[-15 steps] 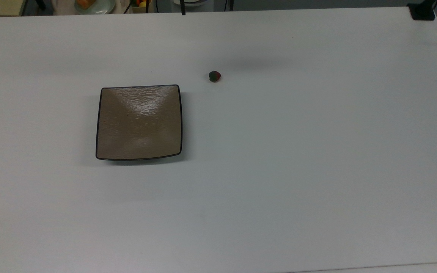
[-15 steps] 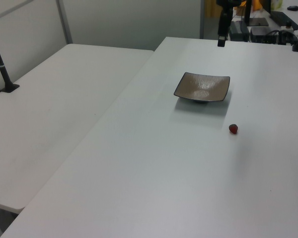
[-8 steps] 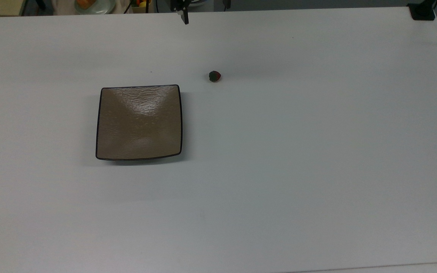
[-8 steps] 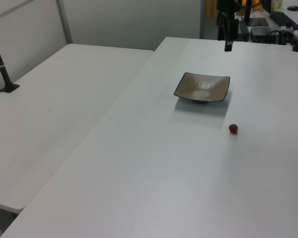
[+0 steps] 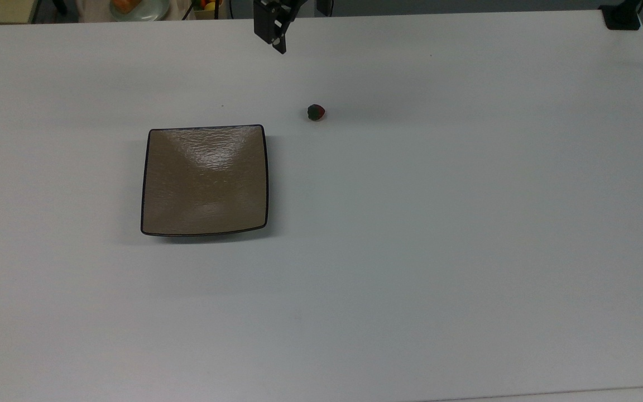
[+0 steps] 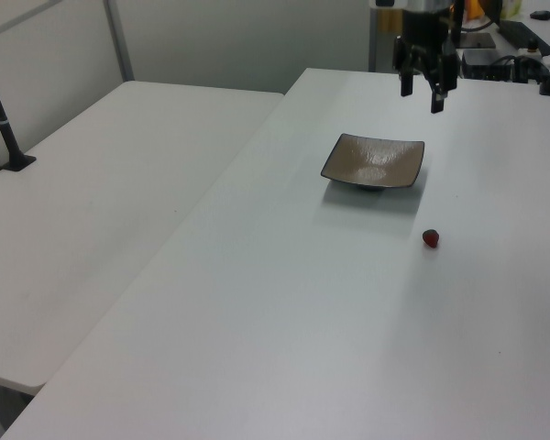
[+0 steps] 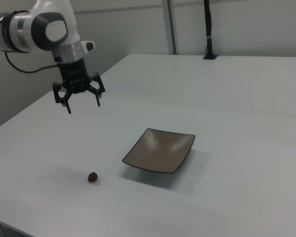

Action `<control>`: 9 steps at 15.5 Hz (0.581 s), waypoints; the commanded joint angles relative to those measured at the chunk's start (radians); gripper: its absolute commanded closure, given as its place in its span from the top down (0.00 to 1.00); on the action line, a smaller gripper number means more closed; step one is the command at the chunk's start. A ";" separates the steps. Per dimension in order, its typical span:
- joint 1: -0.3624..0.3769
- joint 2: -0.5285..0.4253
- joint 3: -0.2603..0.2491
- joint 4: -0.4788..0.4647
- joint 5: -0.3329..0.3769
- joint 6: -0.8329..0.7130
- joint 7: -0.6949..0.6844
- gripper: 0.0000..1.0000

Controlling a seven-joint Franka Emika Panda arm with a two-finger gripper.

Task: Strawberries on a ceramic plate
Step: 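Move the open gripper over the red strawberry and lower it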

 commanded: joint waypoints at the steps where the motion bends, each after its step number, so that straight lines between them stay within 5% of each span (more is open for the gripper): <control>1: 0.016 -0.027 -0.002 -0.085 0.009 0.007 -0.042 1.00; 9: 0.014 -0.034 0.066 -0.229 0.012 0.068 -0.029 1.00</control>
